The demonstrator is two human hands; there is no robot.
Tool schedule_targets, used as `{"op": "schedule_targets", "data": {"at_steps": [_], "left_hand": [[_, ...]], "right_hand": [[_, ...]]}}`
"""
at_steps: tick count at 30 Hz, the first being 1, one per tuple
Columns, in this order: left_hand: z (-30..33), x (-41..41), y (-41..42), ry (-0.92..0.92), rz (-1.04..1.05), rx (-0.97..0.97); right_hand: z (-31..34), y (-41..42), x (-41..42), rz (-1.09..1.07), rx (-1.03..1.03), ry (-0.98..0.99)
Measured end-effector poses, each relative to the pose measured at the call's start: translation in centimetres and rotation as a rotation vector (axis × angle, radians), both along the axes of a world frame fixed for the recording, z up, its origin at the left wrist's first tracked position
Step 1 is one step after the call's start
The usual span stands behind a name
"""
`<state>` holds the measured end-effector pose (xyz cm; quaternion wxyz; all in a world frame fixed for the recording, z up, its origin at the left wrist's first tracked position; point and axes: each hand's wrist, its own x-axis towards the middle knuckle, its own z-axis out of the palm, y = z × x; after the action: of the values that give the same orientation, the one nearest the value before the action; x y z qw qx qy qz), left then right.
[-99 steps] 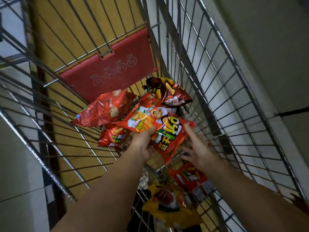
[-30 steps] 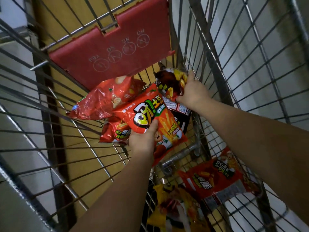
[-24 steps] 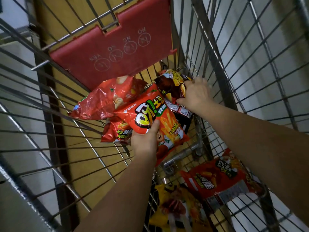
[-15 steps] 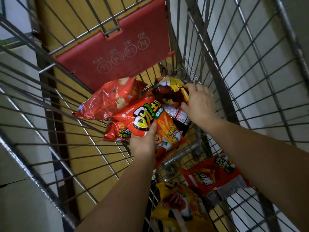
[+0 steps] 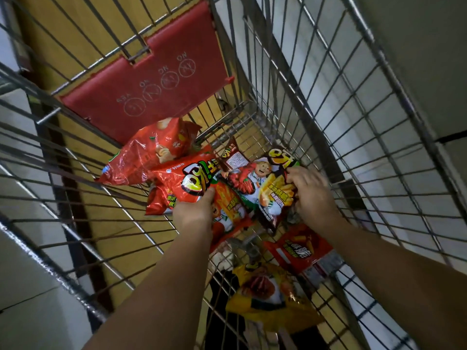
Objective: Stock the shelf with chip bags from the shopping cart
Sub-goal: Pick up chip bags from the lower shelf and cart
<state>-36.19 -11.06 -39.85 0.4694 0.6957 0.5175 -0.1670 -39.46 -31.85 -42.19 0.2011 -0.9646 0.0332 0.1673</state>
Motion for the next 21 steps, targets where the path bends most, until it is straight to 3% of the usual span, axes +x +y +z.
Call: {"op": "schedule_targets", "data": {"at_steps": [4,12,14,18,21], "left_hand": [[0.3,0.6,0.2,-0.023,-0.118,0.086],[1.0,1.1,-0.4,-0.046,-0.559,0.239],[1.2,1.3,-0.8,-0.035,-0.638,0.269],[1.2,1.2,-1.5,-0.025,-0.693,0.284],[1.0,1.1,-1.4,-0.017,-0.693,0.282]], "right_hand": [[-0.3,-1.9,-0.7,0.05,0.035,-0.056],[0.8,-1.6,1.1,0.419,-0.008,-0.194],[1.1,-0.9,1.6,0.345,-0.069,-0.174],[1.5,0.3,1.7,-0.023,-0.102,-0.055],[1.4,0.7,1.4,-0.111,-0.002,0.048]]}}
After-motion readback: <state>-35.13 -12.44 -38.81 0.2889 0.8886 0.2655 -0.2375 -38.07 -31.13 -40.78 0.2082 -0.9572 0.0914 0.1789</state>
